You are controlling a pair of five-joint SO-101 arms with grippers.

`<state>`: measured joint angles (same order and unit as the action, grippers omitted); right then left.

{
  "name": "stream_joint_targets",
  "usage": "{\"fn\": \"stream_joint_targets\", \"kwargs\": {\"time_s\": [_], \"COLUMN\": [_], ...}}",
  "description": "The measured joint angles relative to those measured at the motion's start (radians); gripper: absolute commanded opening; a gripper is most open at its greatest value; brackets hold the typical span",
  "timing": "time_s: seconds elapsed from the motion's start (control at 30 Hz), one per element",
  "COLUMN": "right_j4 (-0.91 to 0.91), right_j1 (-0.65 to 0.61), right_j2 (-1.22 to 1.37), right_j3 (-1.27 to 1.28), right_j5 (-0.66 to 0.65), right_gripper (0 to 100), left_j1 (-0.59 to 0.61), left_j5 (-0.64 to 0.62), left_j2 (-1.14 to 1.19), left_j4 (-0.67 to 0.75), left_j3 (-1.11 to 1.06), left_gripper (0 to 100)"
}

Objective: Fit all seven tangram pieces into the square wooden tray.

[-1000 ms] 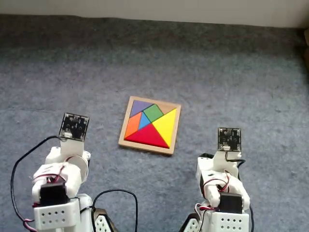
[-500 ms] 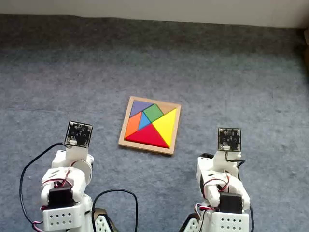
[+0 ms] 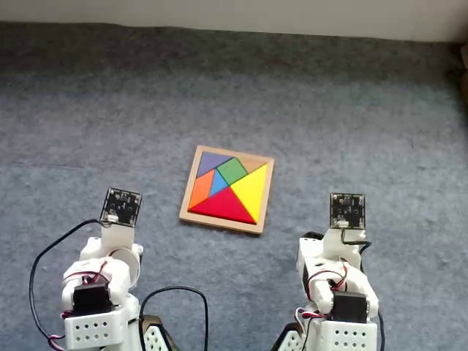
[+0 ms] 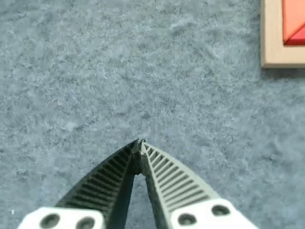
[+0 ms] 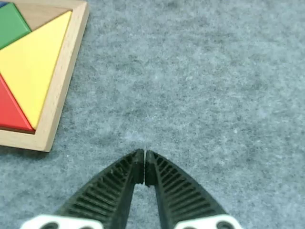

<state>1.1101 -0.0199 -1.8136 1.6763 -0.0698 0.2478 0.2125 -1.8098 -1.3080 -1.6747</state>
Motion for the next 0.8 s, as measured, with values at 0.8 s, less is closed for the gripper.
{"fn": "stream_joint_targets", "kwargs": {"time_s": [0.8], "right_j4": [0.000], "right_j1": [0.000], "right_j2": [0.000], "right_j3": [0.000], "right_j5": [0.000], "right_gripper": [2.6], "left_j1": [0.000], "left_j5": [0.000], "left_j2": [0.000], "left_j4": [-0.017], "left_j3": [0.000], "left_gripper": [1]}}
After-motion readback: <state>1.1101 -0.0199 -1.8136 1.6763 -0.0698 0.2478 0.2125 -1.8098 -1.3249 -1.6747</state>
